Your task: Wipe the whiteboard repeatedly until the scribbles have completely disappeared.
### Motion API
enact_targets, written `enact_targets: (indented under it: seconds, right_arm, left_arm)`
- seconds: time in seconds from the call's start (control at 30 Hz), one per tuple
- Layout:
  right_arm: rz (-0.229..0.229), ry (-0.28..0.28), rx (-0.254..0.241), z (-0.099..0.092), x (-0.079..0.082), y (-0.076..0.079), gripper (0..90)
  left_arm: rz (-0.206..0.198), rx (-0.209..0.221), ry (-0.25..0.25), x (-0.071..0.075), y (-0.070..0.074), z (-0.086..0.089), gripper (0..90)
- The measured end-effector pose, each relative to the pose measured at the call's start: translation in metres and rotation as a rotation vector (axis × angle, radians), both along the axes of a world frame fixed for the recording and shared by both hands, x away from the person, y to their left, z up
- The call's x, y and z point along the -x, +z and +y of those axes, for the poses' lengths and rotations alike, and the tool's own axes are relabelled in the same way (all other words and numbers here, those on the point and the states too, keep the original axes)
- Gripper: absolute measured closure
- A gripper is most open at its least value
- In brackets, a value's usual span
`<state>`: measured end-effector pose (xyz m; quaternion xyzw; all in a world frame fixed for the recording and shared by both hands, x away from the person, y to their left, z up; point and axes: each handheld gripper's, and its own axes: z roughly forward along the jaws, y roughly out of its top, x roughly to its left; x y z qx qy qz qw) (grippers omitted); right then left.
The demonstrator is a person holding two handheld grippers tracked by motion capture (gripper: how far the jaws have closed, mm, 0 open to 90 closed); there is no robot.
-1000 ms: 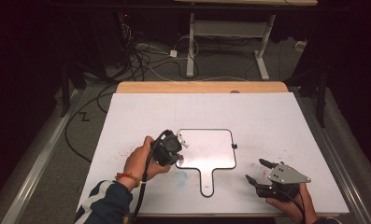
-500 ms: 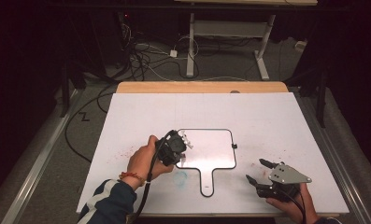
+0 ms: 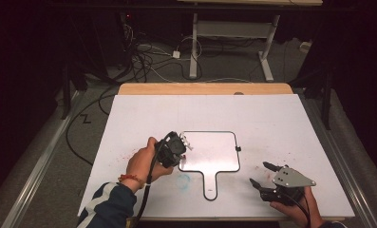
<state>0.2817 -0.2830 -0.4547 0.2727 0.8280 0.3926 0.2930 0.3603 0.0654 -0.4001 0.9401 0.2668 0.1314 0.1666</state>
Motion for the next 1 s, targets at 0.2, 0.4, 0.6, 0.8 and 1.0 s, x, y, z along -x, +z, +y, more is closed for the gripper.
enact_targets:
  seconds: [0.2, 0.4, 0.6, 0.8, 1.0]
  right_arm:
    - [0.001, -0.002, -0.002, -0.001, 0.0, 0.0, 29.6]
    - [0.004, -0.012, -0.008, 0.0, 0.0, 0.001, 29.4]
    - [0.015, -0.017, 0.005, -0.001, -0.002, 0.0, 29.5]
    - [0.008, -0.027, -0.014, -0.003, -0.004, 0.001, 29.6]
    - [0.007, -0.017, -0.008, -0.001, -0.007, 0.003, 30.1]
  left_arm:
    - [0.074, -0.061, -0.155, 0.013, -0.012, -0.019, 88.1]
    - [0.024, 0.041, -0.101, 0.012, -0.01, -0.021, 87.9]
    - [-0.001, 0.177, -0.056, 0.019, -0.031, -0.009, 84.9]
    - [-0.165, 0.341, -0.088, 0.033, -0.032, 0.019, 73.7]
    - [-0.299, 0.423, -0.031, 0.045, -0.036, 0.056, 50.9]
